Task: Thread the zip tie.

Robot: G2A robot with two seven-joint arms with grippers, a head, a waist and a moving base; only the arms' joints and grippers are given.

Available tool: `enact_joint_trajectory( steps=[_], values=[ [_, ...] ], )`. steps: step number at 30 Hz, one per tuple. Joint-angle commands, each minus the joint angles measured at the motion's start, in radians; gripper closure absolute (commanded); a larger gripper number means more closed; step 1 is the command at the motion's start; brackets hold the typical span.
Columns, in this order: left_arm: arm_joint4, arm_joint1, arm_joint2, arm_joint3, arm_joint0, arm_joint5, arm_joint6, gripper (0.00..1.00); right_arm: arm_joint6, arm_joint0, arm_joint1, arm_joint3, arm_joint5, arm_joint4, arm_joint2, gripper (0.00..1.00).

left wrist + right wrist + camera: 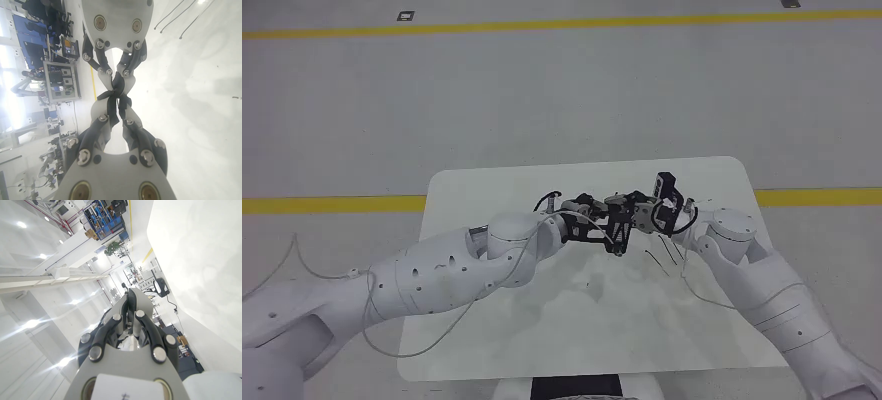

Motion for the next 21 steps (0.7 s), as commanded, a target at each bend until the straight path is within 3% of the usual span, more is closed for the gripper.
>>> enact_joint_trajectory(
  steps=[1, 12, 13, 14, 15, 21],
  values=[
    [0.0, 0.001, 0.0, -0.001, 0.001, 0.002, -0.001, 1.0, 0.0, 0.002, 0.001, 0.001, 0.0, 0.0, -0.002, 1.0],
    [0.0, 0.005, 0.0, -0.004, 0.003, 0.009, 0.002, 1.0, -0.005, 0.007, 0.003, 0.003, 0.0, 0.002, -0.01, 0.98],
    [0.0, 0.006, 0.0, -0.004, 0.004, 0.009, 0.002, 1.0, -0.005, 0.007, 0.003, 0.003, 0.0, 0.001, -0.01, 0.87],
    [0.0, 0.006, 0.0, -0.004, 0.004, 0.009, 0.002, 1.0, -0.006, 0.006, 0.004, 0.002, 0.0, 0.001, -0.01, 0.62],
    [0.0, 0.007, 0.0, -0.004, 0.005, 0.01, 0.002, 1.0, -0.007, 0.006, 0.004, 0.002, 0.0, 0.001, -0.009, 0.0],
    [0.0, 0.011, 0.0, -0.005, 0.007, 0.012, 0.006, 1.0, -0.023, -0.007, 0.008, -0.012, 0.0, -0.022, 0.011, 0.0]
  ],
)
